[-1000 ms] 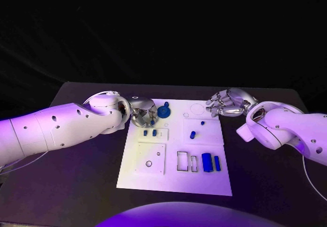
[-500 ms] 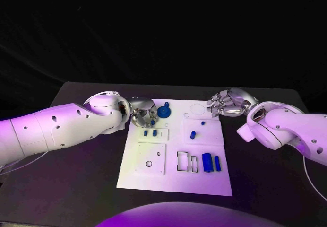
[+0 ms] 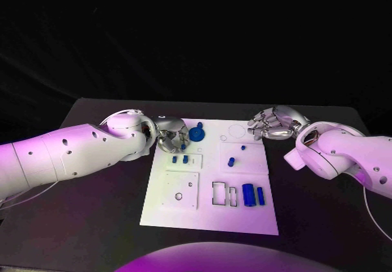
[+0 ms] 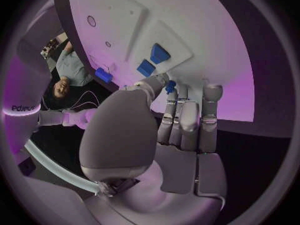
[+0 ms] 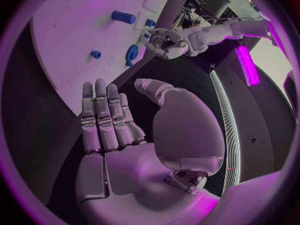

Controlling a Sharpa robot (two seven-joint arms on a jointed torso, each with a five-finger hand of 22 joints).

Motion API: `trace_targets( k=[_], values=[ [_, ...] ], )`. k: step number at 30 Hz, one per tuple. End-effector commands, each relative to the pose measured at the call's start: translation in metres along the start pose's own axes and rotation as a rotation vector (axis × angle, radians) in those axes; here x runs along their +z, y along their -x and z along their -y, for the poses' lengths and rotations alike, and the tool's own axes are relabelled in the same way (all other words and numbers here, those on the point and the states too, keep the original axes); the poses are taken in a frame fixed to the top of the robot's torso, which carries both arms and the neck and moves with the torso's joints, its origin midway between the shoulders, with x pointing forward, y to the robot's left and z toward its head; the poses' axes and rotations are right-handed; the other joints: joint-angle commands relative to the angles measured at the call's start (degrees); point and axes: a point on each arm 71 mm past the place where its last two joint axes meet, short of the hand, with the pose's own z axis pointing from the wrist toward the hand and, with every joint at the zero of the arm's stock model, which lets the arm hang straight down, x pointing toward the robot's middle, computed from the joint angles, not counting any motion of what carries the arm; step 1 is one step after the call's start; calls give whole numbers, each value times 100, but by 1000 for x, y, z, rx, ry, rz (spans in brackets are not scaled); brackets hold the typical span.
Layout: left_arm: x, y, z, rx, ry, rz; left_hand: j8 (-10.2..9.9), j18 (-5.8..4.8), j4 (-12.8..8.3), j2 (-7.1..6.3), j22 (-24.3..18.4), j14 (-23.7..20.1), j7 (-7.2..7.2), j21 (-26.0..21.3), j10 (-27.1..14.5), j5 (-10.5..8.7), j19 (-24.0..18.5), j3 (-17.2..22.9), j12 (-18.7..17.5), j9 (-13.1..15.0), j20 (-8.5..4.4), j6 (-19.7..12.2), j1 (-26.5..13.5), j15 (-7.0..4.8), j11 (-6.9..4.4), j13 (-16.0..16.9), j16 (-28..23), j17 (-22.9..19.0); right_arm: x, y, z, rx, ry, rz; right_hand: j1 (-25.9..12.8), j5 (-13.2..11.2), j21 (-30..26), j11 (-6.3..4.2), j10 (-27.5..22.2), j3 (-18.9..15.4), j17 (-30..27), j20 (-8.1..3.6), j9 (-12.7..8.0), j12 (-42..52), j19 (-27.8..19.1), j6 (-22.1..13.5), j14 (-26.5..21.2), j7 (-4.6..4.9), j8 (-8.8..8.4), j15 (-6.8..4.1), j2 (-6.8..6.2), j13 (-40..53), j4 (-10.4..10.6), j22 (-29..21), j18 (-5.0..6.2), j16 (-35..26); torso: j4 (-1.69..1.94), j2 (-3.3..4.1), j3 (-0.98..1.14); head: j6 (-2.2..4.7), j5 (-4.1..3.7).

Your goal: Assemble the parts on the task board

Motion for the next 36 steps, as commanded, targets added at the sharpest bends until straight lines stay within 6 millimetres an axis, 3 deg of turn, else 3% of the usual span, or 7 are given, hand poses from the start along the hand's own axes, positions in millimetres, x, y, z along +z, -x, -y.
trace_targets(
  k=[1,13,22,26,29,31,36],
  values=[
    [0,1,1,-13,-8,11,-38,-6,-30,7,481,-34,7,-19,-42,32,-16,4,32,-9,42,-32,-47,-4,11,6,-29,-8,0,-2,0,-3,5,-20,-4,13,-34,4,-31,10,-10,2,-10,23,10,-38,-14,215,26,-15,41,-10,-31,-11,33,-39,0,2,-2,-2,-2],
    [-2,2,1,-47,-24,34,-65,-4,-32,2,479,-57,0,-16,-86,31,-23,-8,51,-13,56,-71,-82,10,25,16,-33,-32,1,-1,0,-8,9,-22,21,0,-35,3,-37,23,-11,2,-17,26,10,-47,-18,214,28,-15,41,-19,-53,-25,33,-45,-3,0,-4,12,-16],
    [-14,16,6,-215,-103,103,-271,45,231,-87,426,-244,-135,-187,-500,201,-149,-631,295,-92,132,-539,-601,54,61,145,-80,-358,0,-3,-2,-72,54,-60,154,-468,-52,46,-174,71,-56,43,-102,-20,-67,-23,-175,236,64,42,30,-134,-242,-163,23,-151,4,2,-7,9,-57],
    [-23,31,4,-307,-122,175,-228,52,619,208,423,-264,-83,-222,-685,-312,-137,-1630,574,-88,143,-514,-478,52,61,250,-64,-478,0,-4,-2,-151,82,-89,156,-838,-52,107,-437,-100,-167,111,-249,-227,-204,-31,-461,241,-30,126,35,-217,-321,-280,17,-190,1,-2,-6,11,-58],
    [-28,44,-4,-430,-123,264,-160,135,804,446,290,-691,1,-759,-815,-140,-375,-1924,680,-79,151,-370,-164,72,76,260,-450,-1285,1,-3,-2,-222,103,-96,296,-1069,12,63,-400,-159,-190,86,-334,-268,-89,191,-342,176,-89,71,101,-210,-416,-310,34,-52,1,-9,-3,24,-70],
    [-33,53,-12,-575,-130,342,-68,146,961,669,278,-782,258,-809,-700,-7,-358,-1863,806,-54,132,-159,-72,26,22,284,-599,-1533,1,-4,-3,-306,123,-102,369,-1147,163,-12,-213,-101,-140,-37,-416,-264,233,381,36,122,-191,-51,143,-206,-482,-275,37,123,4,-12,3,43,-90],
    [-38,61,-23,-855,-156,444,-22,230,991,835,110,-1028,274,-1422,-525,201,-594,-1677,958,-40,83,-82,189,-28,-31,296,-974,-2113,1,-8,-5,-478,164,-118,565,-1181,794,-220,390,36,112,-464,-550,-607,1077,887,1168,2,-401,-410,186,-213,-695,61,20,564,2,0,6,86,-144]
  ],
)
